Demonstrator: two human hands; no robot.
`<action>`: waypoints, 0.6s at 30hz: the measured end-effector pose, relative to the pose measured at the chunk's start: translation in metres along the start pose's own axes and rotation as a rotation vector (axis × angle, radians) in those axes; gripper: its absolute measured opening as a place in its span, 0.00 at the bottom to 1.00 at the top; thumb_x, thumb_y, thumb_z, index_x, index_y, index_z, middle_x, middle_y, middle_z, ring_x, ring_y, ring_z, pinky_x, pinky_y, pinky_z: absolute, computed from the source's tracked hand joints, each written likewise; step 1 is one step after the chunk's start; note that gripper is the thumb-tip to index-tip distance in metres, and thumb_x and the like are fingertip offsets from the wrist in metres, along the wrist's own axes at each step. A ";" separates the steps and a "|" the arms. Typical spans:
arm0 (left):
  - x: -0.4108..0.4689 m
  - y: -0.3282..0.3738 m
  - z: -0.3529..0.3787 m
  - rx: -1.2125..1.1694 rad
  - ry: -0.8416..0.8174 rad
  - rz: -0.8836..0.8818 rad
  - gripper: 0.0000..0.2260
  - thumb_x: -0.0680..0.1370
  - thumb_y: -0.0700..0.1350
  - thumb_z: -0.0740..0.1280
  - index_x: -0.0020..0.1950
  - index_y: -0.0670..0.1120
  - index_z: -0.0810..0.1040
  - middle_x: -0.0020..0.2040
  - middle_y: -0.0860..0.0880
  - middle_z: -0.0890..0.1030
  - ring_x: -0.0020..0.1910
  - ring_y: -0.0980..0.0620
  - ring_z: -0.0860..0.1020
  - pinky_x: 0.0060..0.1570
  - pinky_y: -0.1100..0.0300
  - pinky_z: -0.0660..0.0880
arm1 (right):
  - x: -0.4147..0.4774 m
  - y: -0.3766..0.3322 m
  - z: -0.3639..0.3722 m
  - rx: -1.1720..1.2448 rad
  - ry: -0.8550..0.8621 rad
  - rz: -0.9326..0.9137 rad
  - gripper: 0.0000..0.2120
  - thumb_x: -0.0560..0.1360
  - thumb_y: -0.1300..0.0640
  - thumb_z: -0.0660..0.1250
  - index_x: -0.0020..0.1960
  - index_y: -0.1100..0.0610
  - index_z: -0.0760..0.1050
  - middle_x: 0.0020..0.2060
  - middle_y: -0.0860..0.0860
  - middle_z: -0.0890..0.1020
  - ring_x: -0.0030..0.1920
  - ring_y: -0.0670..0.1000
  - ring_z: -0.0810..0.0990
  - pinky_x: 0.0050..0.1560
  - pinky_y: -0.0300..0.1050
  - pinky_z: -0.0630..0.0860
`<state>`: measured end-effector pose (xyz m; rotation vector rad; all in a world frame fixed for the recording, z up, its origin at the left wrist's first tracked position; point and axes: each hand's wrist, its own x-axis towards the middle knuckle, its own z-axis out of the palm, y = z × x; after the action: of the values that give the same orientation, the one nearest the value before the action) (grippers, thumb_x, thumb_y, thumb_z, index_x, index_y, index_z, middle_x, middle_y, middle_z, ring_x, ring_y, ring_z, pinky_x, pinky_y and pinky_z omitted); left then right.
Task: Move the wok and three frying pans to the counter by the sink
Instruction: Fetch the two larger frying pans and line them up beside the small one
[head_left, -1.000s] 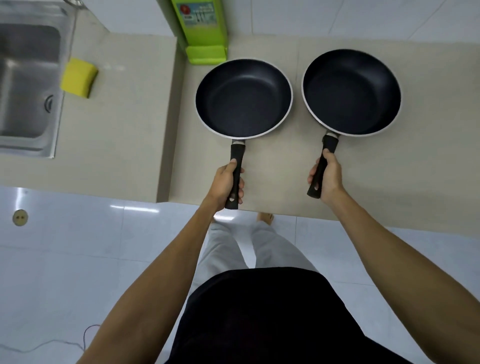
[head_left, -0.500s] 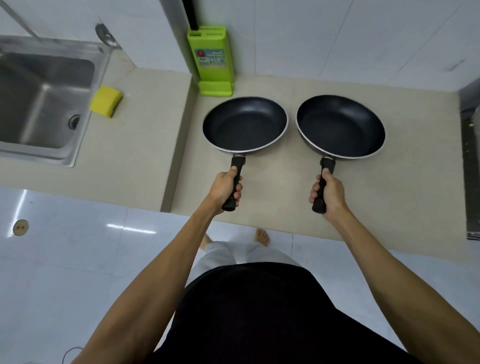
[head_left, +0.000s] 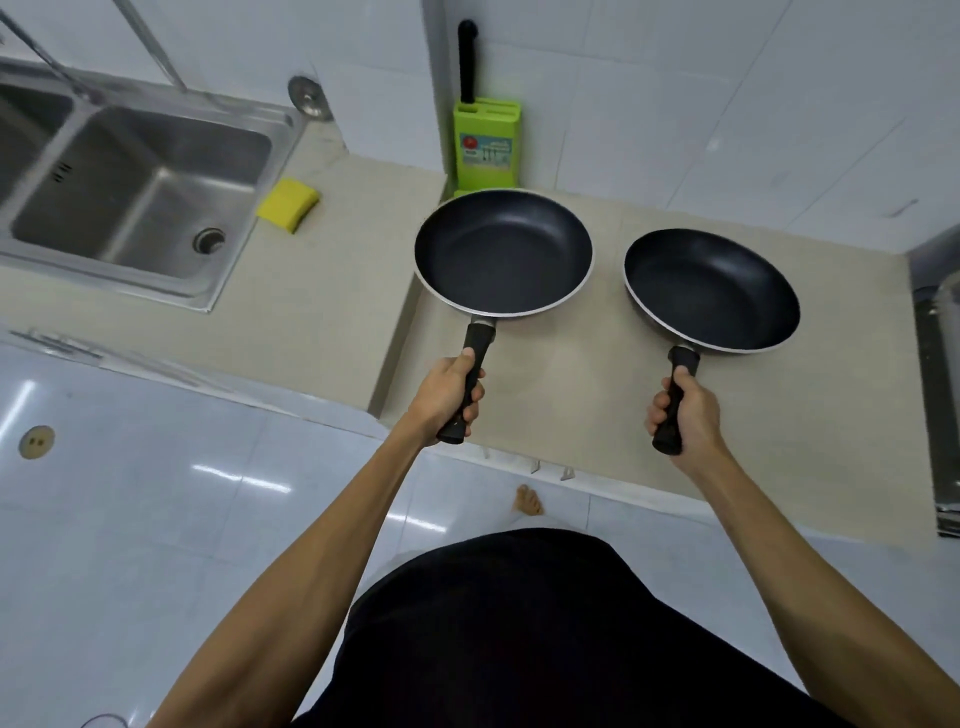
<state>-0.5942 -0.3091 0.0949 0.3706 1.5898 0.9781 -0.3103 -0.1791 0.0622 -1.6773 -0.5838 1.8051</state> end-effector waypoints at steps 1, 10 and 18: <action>-0.008 0.000 -0.009 -0.006 -0.006 0.021 0.18 0.85 0.56 0.54 0.47 0.44 0.71 0.27 0.52 0.72 0.19 0.54 0.66 0.21 0.64 0.66 | -0.008 0.003 0.004 0.008 -0.008 -0.009 0.15 0.85 0.48 0.58 0.42 0.54 0.69 0.23 0.47 0.72 0.19 0.47 0.68 0.20 0.35 0.65; -0.092 -0.027 -0.145 -0.074 0.047 0.198 0.18 0.85 0.55 0.55 0.45 0.43 0.71 0.28 0.51 0.72 0.20 0.53 0.66 0.22 0.61 0.66 | -0.112 0.068 0.094 -0.054 -0.112 -0.128 0.15 0.85 0.49 0.56 0.42 0.54 0.68 0.22 0.47 0.70 0.18 0.47 0.67 0.19 0.35 0.63; -0.160 -0.067 -0.282 -0.178 0.259 0.255 0.17 0.85 0.54 0.55 0.45 0.44 0.72 0.27 0.51 0.73 0.20 0.53 0.67 0.22 0.61 0.68 | -0.182 0.139 0.201 -0.225 -0.274 -0.185 0.14 0.84 0.47 0.58 0.44 0.55 0.68 0.24 0.49 0.71 0.19 0.49 0.67 0.20 0.37 0.64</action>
<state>-0.7918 -0.5705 0.1430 0.3387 1.6976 1.3993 -0.5239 -0.3882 0.1211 -1.4657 -1.0594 1.9011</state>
